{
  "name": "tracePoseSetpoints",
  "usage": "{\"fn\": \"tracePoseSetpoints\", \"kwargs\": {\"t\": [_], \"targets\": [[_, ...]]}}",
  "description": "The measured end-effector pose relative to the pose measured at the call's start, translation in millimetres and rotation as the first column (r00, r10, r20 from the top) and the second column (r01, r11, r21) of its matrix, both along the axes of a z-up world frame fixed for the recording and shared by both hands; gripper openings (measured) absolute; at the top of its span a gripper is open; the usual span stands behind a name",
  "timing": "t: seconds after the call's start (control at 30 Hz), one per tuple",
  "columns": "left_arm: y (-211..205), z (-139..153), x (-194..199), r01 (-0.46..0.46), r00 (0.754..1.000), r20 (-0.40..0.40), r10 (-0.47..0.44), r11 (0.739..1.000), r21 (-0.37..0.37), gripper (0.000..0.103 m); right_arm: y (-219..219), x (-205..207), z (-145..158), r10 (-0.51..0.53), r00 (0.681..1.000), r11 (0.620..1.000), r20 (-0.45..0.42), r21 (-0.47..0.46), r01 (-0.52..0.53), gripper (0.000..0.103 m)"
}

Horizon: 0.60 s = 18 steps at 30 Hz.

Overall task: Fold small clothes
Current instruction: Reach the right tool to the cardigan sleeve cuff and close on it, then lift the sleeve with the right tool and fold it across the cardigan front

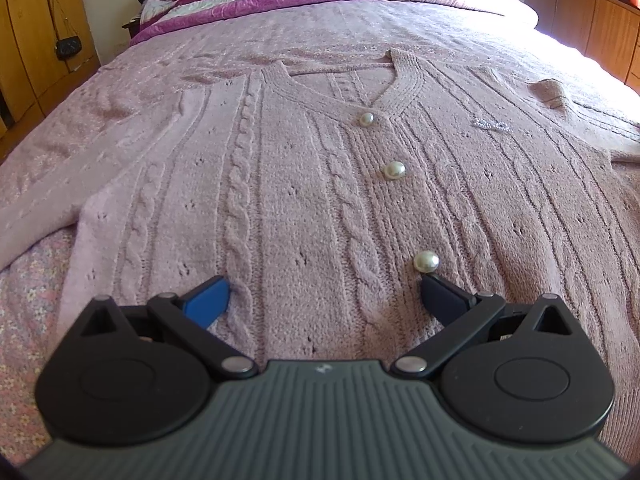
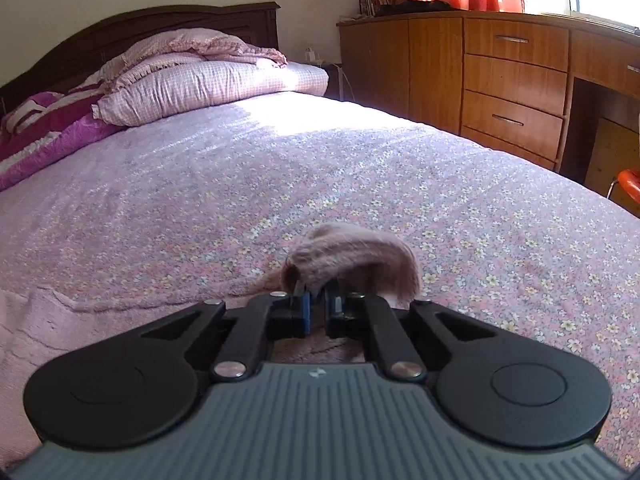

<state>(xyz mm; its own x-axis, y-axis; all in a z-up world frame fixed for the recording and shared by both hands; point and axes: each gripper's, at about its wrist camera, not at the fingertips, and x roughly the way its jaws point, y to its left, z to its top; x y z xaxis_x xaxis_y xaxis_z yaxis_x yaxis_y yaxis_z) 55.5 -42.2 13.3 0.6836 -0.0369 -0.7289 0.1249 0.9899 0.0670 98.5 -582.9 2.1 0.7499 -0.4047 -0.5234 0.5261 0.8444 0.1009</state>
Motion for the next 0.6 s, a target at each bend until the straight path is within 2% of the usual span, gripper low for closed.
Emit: {"fn": "tracePoseSetpoints", "kwargs": {"t": [0.3,0.4,0.6], "targets": [[6.3,6.3,4.5,0.024,0.999,-0.026,-0.025,0.999,-0.021,0.103,44.0,-23.2,64.7,0.117,0.981,0.990,0.156,0.064,-0.128,0.005],[10.0,11.1,3.2,0.032,0.999,-0.022,-0.032,0.999,-0.027,0.103,59.3,-28.7,86.8,0.143,0.972,0.982,0.185,0.095,-0.162,0.005],[22.7,19.9,-0.2,0.007,1.000,0.001,-0.007,1.000,-0.012,0.103,104.2,-35.2,126.1,0.236,0.946,0.961,0.223,0.088,-0.261,0.002]]}}
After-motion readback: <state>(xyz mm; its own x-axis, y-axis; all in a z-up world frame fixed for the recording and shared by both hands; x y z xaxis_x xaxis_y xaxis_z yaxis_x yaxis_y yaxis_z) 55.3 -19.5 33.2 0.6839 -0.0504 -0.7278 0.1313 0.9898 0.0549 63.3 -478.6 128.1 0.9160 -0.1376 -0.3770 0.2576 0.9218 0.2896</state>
